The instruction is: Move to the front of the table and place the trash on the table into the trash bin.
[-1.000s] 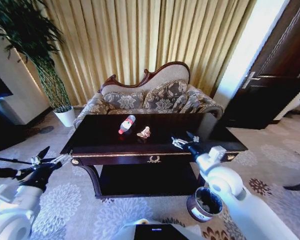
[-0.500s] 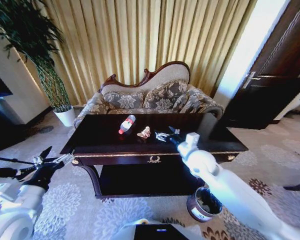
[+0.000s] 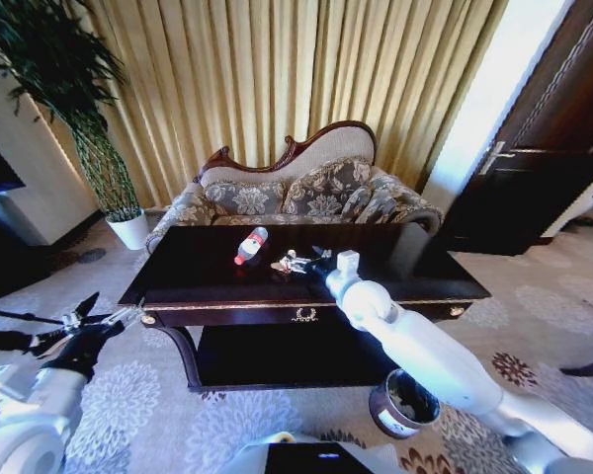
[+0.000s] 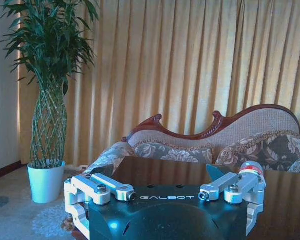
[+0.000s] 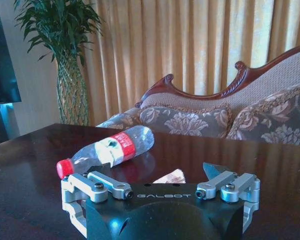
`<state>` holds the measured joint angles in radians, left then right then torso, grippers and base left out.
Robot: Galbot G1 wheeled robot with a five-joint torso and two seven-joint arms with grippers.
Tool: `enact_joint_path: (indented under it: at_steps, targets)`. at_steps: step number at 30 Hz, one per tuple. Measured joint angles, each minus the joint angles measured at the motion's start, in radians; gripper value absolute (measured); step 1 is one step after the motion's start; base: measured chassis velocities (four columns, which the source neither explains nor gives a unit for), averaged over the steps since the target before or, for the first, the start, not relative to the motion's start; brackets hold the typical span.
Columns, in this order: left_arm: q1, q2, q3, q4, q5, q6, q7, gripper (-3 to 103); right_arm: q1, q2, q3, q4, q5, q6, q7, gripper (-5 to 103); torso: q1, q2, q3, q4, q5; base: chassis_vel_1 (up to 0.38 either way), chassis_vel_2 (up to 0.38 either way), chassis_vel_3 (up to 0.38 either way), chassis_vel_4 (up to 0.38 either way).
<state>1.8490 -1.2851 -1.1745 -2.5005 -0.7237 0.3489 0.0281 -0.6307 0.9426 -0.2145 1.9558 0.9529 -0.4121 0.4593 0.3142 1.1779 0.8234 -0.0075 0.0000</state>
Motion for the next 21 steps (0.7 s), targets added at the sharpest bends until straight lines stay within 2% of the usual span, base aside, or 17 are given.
enact_joint_path:
  at_steps: [14, 21]
  targets:
    - [0.013, -0.039, -0.003, 0.000, 0.016, 0.003, -0.003, 100, 0.029, 0.052, -0.064, -0.063, -0.009, -0.003, 0.005, 100, 0.000, 0.000, 0.000, 0.0000, -0.0001, 0.000, 0.000, 0.000, 0.000]
    - [0.012, -0.043, -0.012, 0.000, 0.017, 0.000, -0.003, 100, -0.002, 0.082, -0.078, -0.084, -0.050, -0.003, 0.005, 100, 0.000, 0.000, 0.000, -0.0001, 0.0000, 0.000, 0.000, 0.000, 0.000]
